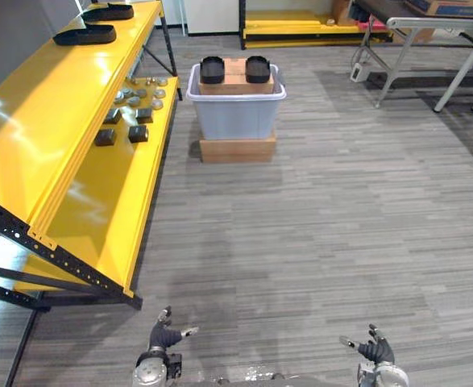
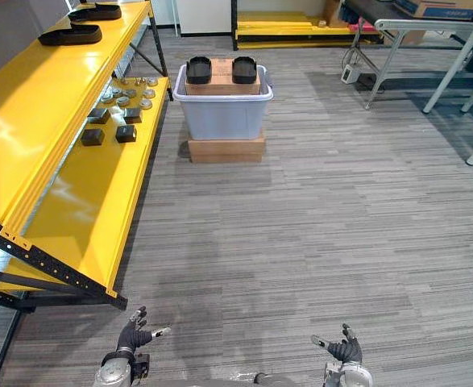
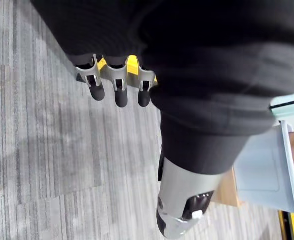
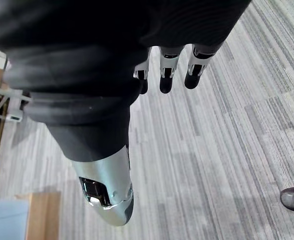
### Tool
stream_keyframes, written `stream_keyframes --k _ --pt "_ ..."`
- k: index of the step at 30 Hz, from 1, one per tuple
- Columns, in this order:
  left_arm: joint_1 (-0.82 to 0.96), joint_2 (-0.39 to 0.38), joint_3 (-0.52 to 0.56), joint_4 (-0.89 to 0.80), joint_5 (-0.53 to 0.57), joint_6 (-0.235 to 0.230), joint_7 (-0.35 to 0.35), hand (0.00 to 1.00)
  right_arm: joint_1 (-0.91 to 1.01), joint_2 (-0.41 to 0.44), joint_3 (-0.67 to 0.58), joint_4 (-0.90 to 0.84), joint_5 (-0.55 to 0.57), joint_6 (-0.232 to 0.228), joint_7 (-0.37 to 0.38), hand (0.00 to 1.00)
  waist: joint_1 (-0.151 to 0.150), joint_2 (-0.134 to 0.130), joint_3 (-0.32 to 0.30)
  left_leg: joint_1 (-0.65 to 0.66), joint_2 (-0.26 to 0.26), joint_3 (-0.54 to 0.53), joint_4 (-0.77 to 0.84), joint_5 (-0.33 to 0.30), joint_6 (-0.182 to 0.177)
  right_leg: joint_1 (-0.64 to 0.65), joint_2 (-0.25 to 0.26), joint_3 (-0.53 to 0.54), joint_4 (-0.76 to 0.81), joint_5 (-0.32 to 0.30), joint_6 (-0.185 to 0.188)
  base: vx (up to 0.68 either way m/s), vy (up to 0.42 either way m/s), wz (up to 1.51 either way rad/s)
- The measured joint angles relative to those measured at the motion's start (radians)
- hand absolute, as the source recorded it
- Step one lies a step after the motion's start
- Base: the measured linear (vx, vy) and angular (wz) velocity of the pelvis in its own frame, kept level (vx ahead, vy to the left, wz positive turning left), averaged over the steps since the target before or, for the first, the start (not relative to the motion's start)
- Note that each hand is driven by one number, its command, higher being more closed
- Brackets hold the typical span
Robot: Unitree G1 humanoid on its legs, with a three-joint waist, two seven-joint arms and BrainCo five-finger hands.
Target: Walk over and take plastic housings, then place them on the shelf
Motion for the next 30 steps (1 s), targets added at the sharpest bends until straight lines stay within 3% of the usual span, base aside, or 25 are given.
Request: stream_keyframes --k 2,3,5,6,7,9,11,12,13,14,15,16,17,18,19,20,21,22,23,24,25,27,29,30 --pt "-0.002 -0.005 0.011 -0.003 -0.008 0.000 0.004 0.00 -0.016 -0.003 -0.001 0.000 0.003 0.000 -0.003 0.00 0.000 0.003 0.002 -0.010 -0.002 0.026 0.034 -0.031 0.003 -0.044 -0.017 -0.001 0.097 -0.046 0.029 0.14 0.040 -0.22" --pt "0.001 -0.007 0.011 -0.013 -0.018 0.000 0.015 0.00 -0.026 -0.005 0.001 0.000 0.006 0.001 -0.004 0.00 0.000 0.008 0.005 -0.008 -0.004 0.049 0.045 -0.053 0.013 -0.097 -0.034 -0.017 0.216 -0.078 0.066 0.12 0.081 -0.36" --pt "0.002 -0.004 0.011 -0.025 -0.042 0.000 0.019 0.00 -0.040 -0.004 0.003 0.000 0.009 0.001 -0.004 0.00 -0.002 0.007 0.019 0.023 -0.021 0.049 0.057 -0.098 0.034 -0.201 -0.092 -0.064 0.505 -0.100 0.070 0.17 0.105 -0.18" --pt "-0.003 0.000 0.010 -0.026 -0.043 0.000 0.019 0.00 -0.041 -0.004 0.004 -0.002 0.010 0.001 -0.004 0.00 -0.006 0.004 0.026 0.048 -0.027 0.041 0.062 -0.112 0.045 -0.235 -0.117 -0.079 0.605 -0.091 0.065 0.38 0.090 0.10" --pt "-0.013 0.008 0.010 -0.025 -0.047 0.001 0.024 0.00 -0.031 -0.005 0.009 -0.001 0.011 0.008 -0.003 0.00 -0.012 0.006 0.046 0.104 -0.041 0.031 0.063 -0.139 0.060 -0.303 -0.156 -0.107 0.766 -0.130 0.048 0.38 0.059 0.12" --pt "-0.024 0.017 0.010 -0.022 -0.051 0.001 0.039 0.00 -0.028 -0.017 0.018 0.001 0.011 0.021 -0.003 0.00 -0.025 0.019 0.055 0.155 -0.020 0.016 0.042 -0.149 0.055 -0.379 -0.161 -0.172 0.789 -0.182 -0.014 0.42 0.022 0.15" --pt "-0.050 0.019 0.010 -0.016 -0.059 0.001 0.040 0.00 -0.042 -0.046 0.048 0.001 0.014 0.022 -0.003 0.00 -0.054 0.057 0.081 0.184 0.033 0.003 0.025 -0.148 0.054 -0.452 -0.121 -0.234 0.700 -0.181 -0.038 0.45 -0.060 0.33" --pt "-0.088 0.021 0.010 -0.014 -0.067 0.000 0.043 0.00 -0.053 -0.063 0.052 -0.001 0.016 0.022 -0.004 0.00 -0.059 0.072 0.112 0.205 0.063 -0.003 0.028 -0.138 0.025 -0.522 -0.081 -0.241 0.561 -0.124 -0.040 0.48 -0.091 0.36" --pt "-0.102 0.023 0.011 -0.012 -0.067 0.000 0.045 0.00 -0.054 -0.067 0.052 -0.001 0.016 0.022 -0.004 0.00 -0.060 0.065 0.116 0.215 0.065 -0.003 0.028 -0.134 -0.006 -0.541 -0.064 -0.236 0.473 -0.072 -0.037 0.54 -0.117 0.29" --pt "-0.115 0.028 0.011 -0.009 -0.067 -0.001 0.054 0.00 -0.047 -0.070 0.052 -0.001 0.016 0.021 -0.004 0.00 -0.061 0.043 0.117 0.240 0.061 -0.003 0.028 -0.135 -0.053 -0.543 -0.042 -0.225 0.271 0.068 -0.044 0.62 -0.142 0.25" --pt "-0.115 0.026 0.011 0.004 -0.067 -0.001 0.059 0.00 -0.031 -0.074 0.054 -0.002 0.017 0.021 -0.004 0.00 -0.068 0.036 0.114 0.281 0.065 -0.008 0.043 -0.156 -0.092 -0.538 -0.038 -0.188 0.221 0.274 -0.133 0.67 -0.148 0.24" --pt "-0.131 0.015 0.010 0.023 -0.067 -0.001 0.059 0.00 -0.042 -0.083 0.052 0.002 0.018 0.023 -0.005 0.00 -0.071 0.057 0.124 0.287 0.075 -0.008 0.062 -0.157 -0.095 -0.553 -0.037 -0.199 0.291 0.247 -0.153 0.66 -0.152 0.32" --pt "-0.147 0.013 0.009 0.032 -0.066 -0.001 0.058 0.00 -0.066 -0.081 0.052 0.001 0.018 0.026 -0.002 0.00 -0.093 0.064 0.130 0.267 0.088 -0.007 0.120 -0.112 -0.161 -0.573 -0.062 -0.200 0.391 0.159 -0.161 0.79 -0.218 0.43" --pt "-0.156 0.004 0.005 0.033 -0.066 -0.002 0.058 0.00 -0.071 -0.081 0.053 -0.004 0.018 0.025 0.001 0.00 -0.111 0.064 0.130 0.231 0.084 -0.014 0.223 -0.027 -0.173 -0.557 -0.089 -0.205 0.454 0.085 -0.151 0.77 -0.238 0.49" --pt "-0.157 -0.001 0.003 0.033 -0.067 -0.003 0.058 0.00 -0.070 -0.081 0.053 -0.003 0.018 0.025 0.001 0.00 -0.110 0.065 0.131 0.207 0.089 -0.015 0.292 0.028 -0.171 -0.533 -0.096 -0.209 0.462 0.055 -0.148 0.66 -0.228 0.42" --pt "-0.150 -0.011 -0.001 0.034 -0.067 -0.004 0.058 0.00 -0.067 -0.082 0.063 -0.003 0.019 0.025 0.002 0.00 -0.107 0.067 0.135 0.151 0.114 -0.017 0.467 0.181 -0.200 -0.459 -0.095 -0.211 0.440 0.012 -0.148 0.63 -0.226 0.31" --pt "-0.141 -0.018 -0.003 0.035 -0.067 -0.010 0.057 0.00 -0.066 -0.085 0.088 -0.001 0.023 0.025 0.002 0.00 -0.107 0.066 0.140 0.065 0.172 -0.002 0.703 0.192 -0.212 -0.364 -0.083 -0.226 0.401 -0.021 -0.146 0.61 -0.220 0.27" --pt "-0.138 -0.021 -0.003 0.036 -0.068 -0.013 0.057 0.00 -0.066 -0.083 0.096 -0.001 0.028 0.024 0.002 0.00 -0.106 0.064 0.142 0.023 0.204 0.018 0.817 0.182 -0.197 -0.316 -0.074 -0.235 0.377 -0.032 -0.146 0.68 -0.249 0.21" --pt "-0.135 -0.026 -0.003 0.046 -0.071 -0.016 0.057 0.00 -0.067 -0.081 0.102 0.000 0.037 0.019 0.000 0.00 -0.099 0.058 0.145 -0.056 0.260 0.070 0.972 0.138 -0.144 -0.219 -0.053 -0.241 0.313 -0.043 -0.146 0.41 -0.153 0.05" --pt "-0.131 -0.028 -0.003 0.047 -0.073 -0.016 0.057 0.00 -0.067 -0.080 0.102 0.000 0.039 0.016 -0.001 0.00 -0.085 0.048 0.149 -0.084 0.278 0.095 1.007 0.113 -0.117 -0.173 -0.043 -0.240 0.275 -0.042 -0.145 0.58 -0.179 -0.04" --pt "-0.121 -0.028 -0.002 0.046 -0.074 -0.016 0.057 0.00 -0.066 -0.080 0.101 0.002 0.048 0.009 -0.005 0.00 -0.074 0.031 0.150 -0.177 0.283 0.155 0.975 0.054 -0.081 -0.057 -0.034 -0.235 0.171 -0.039 -0.136 0.47 -0.116 -0.03" --pt "-0.114 -0.030 -0.002 0.043 -0.075 -0.017 0.057 0.00 -0.066 -0.081 0.098 0.005 0.049 0.010 -0.005 0.00 -0.070 0.028 0.152 -0.237 0.263 0.171 0.875 0.025 -0.078 0.009 -0.027 -0.235 0.104 -0.031 -0.124 0.46 -0.065 -0.06" --pt "-0.102 -0.036 -0.003 0.038 -0.075 -0.017 0.057 0.00 -0.066 -0.076 0.093 0.013 0.049 0.011 -0.005 0.00 -0.053 0.020 0.157 -0.295 0.192 0.158 0.547 0.008 -0.084 0.106 -0.021 -0.227 0.019 -0.022 -0.110 0.50 -0.008 -0.26" --pt "-0.088 -0.048 -0.003 0.038 -0.075 -0.016 0.058 0.00 -0.070 -0.068 0.074 0.014 0.049 0.011 -0.009 0.00 -0.051 0.017 0.159 -0.296 0.145 0.141 0.296 0.036 -0.099 0.151 -0.020 -0.215 -0.012 -0.021 -0.103 0.37 0.028 -0.30"
